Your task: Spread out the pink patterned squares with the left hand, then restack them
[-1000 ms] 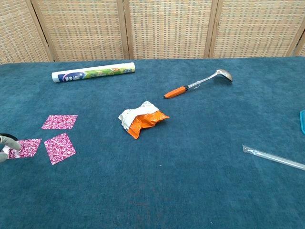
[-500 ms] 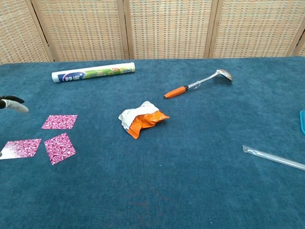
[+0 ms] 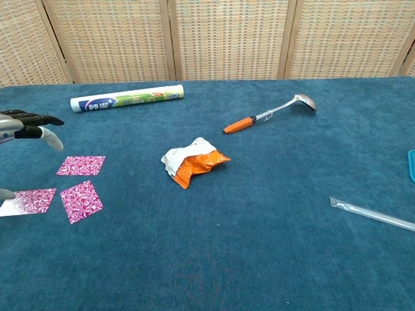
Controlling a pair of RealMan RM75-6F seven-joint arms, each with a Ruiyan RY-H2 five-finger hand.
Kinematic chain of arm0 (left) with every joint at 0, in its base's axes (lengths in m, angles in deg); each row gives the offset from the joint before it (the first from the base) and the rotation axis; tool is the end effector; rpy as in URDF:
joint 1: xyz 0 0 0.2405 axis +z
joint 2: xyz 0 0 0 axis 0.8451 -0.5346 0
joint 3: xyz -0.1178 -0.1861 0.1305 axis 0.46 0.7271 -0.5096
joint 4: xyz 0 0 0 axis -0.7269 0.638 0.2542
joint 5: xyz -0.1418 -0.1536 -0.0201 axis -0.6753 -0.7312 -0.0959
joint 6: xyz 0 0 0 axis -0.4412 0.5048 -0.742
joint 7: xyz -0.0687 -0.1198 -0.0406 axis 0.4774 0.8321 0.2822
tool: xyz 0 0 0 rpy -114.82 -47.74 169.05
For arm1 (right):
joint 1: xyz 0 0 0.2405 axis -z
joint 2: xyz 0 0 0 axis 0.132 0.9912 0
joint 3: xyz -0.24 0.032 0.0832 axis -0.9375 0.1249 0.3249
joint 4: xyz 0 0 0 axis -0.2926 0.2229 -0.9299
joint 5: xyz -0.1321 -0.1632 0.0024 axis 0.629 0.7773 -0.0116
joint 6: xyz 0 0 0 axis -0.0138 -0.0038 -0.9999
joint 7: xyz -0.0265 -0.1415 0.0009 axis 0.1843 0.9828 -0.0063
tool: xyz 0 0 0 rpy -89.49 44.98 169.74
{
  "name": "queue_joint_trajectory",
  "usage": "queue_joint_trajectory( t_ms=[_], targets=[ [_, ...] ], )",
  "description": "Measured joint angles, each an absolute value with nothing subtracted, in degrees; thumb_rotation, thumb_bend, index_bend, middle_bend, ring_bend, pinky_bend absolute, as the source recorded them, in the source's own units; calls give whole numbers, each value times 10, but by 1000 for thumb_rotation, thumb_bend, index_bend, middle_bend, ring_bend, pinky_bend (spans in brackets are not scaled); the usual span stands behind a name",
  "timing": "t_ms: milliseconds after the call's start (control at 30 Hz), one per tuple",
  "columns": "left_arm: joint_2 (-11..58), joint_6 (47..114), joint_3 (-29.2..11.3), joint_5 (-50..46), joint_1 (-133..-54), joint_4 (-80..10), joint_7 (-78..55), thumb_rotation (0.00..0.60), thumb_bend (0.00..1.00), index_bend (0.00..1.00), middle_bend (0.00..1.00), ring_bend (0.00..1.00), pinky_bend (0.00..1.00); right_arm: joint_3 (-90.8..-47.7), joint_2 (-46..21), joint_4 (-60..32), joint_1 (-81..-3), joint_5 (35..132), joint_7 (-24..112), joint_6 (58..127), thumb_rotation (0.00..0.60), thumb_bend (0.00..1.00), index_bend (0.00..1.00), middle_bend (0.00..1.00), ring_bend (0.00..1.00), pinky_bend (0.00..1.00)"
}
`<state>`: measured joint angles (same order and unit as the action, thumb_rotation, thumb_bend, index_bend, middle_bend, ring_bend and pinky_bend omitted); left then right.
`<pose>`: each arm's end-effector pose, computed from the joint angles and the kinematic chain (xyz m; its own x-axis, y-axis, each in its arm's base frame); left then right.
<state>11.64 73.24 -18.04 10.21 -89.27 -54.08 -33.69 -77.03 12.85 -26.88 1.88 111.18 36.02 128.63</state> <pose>-0.2508 0.2841 0.0567 0.6921 0.2899 0.6610 0.7179 -0.3707 -0.5892 -0.3392 -0.0949 0.2291 0.4390 0.1472 0.8864 -0.8977 0.1127 0.4259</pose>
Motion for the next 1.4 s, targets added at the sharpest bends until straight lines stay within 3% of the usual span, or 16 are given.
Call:
queue_joint_trajectory(
  t_ms=[433,1400],
  targets=[
    [183,730,-180,110,-909,-488,-406,600,170,238,0,0,0,-769,130,-266,20,1111,356,1288,600,9,296,256,0,0],
    [267,727,-174,118,-917,-423,-417,600,172,250,0,0,0,-769,126,-256,27,1105,346,1291,600,11,296,256,0,0]
  ],
)
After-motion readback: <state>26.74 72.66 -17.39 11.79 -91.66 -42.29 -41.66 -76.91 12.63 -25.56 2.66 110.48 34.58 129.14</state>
